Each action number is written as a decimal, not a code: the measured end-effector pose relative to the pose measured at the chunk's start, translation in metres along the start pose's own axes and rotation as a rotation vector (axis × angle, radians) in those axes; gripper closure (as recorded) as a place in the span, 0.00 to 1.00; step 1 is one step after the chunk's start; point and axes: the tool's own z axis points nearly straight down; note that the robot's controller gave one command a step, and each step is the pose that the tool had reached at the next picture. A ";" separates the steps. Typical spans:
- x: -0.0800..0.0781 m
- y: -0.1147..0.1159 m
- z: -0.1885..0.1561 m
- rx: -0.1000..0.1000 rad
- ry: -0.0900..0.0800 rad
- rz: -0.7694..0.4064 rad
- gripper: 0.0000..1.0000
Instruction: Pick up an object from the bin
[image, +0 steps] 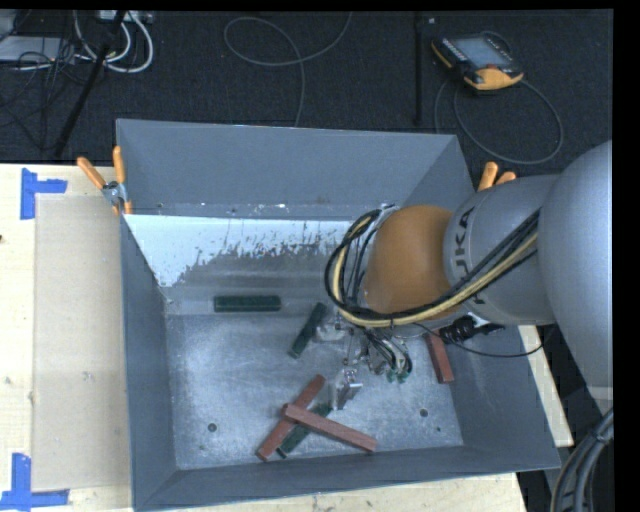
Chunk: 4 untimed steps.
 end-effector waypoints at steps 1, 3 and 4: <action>0.000 0.000 0.000 0.000 0.000 0.000 0.00; 0.032 0.062 -0.002 0.000 -0.002 -0.292 1.00; 0.043 0.065 -0.190 -0.001 0.008 -0.206 1.00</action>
Offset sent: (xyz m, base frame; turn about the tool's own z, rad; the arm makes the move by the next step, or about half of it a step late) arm -0.0379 0.0609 -0.0035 -0.2925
